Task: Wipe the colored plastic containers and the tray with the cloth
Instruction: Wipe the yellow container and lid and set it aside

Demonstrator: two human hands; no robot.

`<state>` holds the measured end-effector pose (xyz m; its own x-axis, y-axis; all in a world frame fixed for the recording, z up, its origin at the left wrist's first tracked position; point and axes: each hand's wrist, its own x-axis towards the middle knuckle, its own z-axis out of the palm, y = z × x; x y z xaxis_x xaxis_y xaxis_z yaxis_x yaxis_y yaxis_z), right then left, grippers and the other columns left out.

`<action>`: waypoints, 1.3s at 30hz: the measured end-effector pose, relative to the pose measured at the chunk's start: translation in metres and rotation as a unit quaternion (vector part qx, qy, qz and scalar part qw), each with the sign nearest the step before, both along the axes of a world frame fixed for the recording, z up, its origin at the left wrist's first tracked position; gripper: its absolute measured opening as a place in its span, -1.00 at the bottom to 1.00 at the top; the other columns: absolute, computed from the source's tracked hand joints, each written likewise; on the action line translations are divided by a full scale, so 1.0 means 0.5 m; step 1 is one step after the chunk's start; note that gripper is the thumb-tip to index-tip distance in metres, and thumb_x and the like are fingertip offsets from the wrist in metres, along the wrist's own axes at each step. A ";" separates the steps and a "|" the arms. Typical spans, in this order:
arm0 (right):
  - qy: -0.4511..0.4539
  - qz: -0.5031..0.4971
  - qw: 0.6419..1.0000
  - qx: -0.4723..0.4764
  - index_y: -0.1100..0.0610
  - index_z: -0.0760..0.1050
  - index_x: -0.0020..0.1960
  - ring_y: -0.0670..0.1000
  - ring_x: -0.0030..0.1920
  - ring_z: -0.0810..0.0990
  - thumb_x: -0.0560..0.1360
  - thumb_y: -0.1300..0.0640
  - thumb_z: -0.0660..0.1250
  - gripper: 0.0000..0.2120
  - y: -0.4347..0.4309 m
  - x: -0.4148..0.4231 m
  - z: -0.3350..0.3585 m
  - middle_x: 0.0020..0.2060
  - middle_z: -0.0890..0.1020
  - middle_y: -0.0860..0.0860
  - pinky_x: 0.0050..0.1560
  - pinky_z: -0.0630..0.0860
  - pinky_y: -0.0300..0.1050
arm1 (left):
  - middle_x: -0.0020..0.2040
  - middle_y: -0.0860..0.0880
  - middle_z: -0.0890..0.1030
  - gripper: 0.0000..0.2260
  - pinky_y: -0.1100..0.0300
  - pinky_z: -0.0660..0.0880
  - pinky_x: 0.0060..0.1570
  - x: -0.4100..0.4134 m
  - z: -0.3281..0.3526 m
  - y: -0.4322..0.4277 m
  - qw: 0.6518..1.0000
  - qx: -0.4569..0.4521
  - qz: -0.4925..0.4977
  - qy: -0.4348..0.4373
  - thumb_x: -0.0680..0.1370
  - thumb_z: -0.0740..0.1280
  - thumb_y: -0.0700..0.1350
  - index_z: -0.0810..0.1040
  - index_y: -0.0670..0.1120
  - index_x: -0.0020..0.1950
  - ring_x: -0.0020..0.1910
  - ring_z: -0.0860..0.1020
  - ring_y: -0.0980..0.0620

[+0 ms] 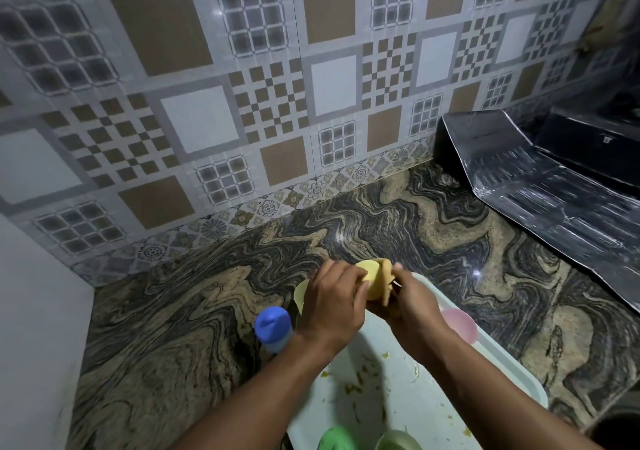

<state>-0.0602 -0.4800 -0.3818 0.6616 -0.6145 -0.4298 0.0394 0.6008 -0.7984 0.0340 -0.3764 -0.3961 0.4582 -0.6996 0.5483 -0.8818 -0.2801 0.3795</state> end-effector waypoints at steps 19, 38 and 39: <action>-0.044 0.189 0.975 -0.107 0.38 0.47 0.18 0.20 -0.24 0.58 0.63 0.22 0.26 -0.77 -0.053 -0.031 0.049 -0.14 0.59 0.30 -0.30 0.61 0.03 | -0.35 -0.05 0.64 -0.75 0.30 0.48 -0.37 0.054 0.101 0.001 0.774 0.041 -0.089 0.625 0.60 0.36 -0.12 0.62 -0.32 -0.10 -0.41 0.55 0.12; -0.104 0.015 0.993 -0.049 0.28 0.49 0.19 0.15 -0.22 0.59 0.62 0.22 0.28 -0.81 0.015 -0.008 0.042 -0.12 0.64 0.26 -0.26 0.58 -0.03 | -0.07 -0.35 0.67 -0.44 -0.04 0.51 -0.13 -0.016 0.105 -0.091 0.823 -0.127 0.338 0.438 0.69 0.12 0.09 0.64 -0.33 -0.16 -0.07 0.63 -0.33; -0.100 -0.003 0.995 -0.026 0.28 0.48 0.19 0.14 -0.24 0.60 0.62 0.23 0.27 -0.82 0.023 -0.009 0.036 -0.12 0.65 0.26 -0.28 0.58 -0.05 | -0.05 -0.33 0.68 -0.45 -0.03 0.54 -0.14 -0.022 0.098 -0.092 0.802 -0.132 0.348 0.467 0.69 0.12 0.11 0.65 -0.31 -0.09 -0.07 0.63 -0.30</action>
<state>-0.0645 -0.4684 -0.3639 0.7273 -0.6360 -0.2580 0.2037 0.5590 -0.8038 0.0231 -0.4223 -0.3473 0.9846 -0.0116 -0.1742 0.1565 -0.3826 0.9106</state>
